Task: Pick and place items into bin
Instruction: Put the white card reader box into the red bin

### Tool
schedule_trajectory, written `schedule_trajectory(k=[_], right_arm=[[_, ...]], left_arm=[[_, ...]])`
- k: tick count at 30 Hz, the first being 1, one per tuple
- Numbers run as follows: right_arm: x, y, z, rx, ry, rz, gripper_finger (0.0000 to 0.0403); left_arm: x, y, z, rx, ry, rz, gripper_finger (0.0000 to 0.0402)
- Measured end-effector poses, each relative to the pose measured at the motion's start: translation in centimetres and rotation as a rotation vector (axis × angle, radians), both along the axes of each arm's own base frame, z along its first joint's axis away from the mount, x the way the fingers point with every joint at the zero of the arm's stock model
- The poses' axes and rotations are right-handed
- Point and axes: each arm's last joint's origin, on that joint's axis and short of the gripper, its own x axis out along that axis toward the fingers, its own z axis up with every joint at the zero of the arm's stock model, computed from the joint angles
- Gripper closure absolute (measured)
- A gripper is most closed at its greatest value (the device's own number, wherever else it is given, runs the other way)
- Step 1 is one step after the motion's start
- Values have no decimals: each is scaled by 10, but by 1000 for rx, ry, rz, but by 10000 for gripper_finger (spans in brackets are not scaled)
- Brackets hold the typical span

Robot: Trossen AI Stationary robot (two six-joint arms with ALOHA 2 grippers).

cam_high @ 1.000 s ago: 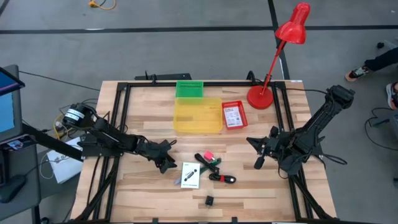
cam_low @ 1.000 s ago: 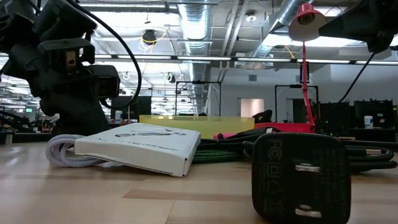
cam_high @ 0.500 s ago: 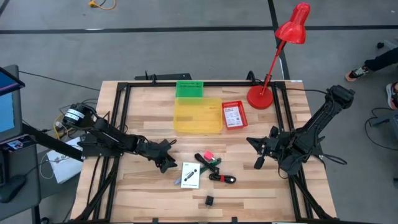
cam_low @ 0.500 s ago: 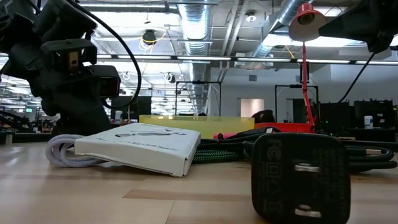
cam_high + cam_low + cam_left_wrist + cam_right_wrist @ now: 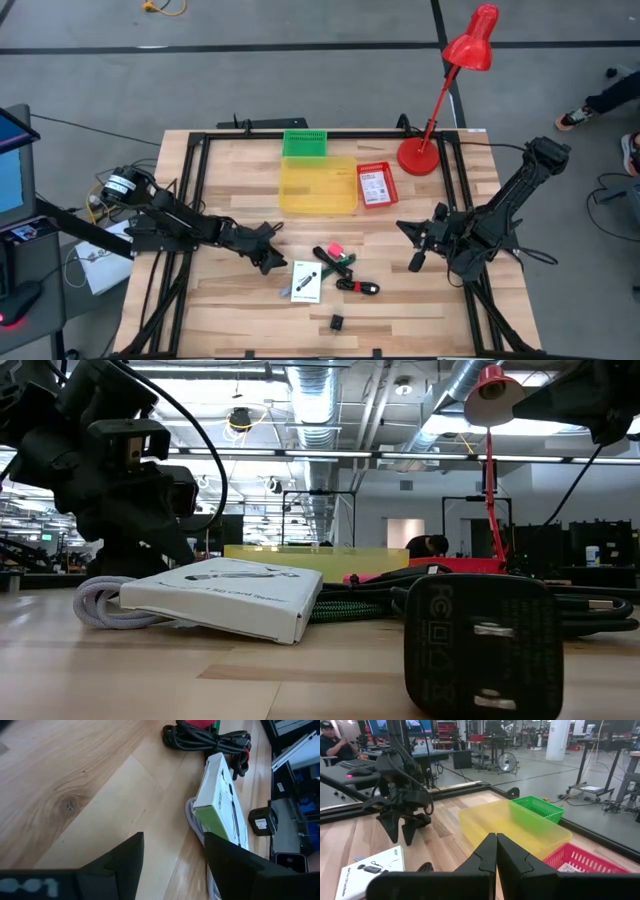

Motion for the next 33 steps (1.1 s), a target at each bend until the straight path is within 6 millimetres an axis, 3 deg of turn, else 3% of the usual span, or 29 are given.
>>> schedule_trajectory(k=[9, 21, 33], right_arm=[[1, 1, -1, 16, 18, 44, 403], [0, 1, -1, 42, 8, 41, 403], [1, 2, -2, 51, 17, 62, 403]], left_arm=[[1, 1, 1, -30, 2, 28, 157], [23, -6, 20, -41, -60, -22, 154], [24, -2, 15, 5, 32, -18, 154]])
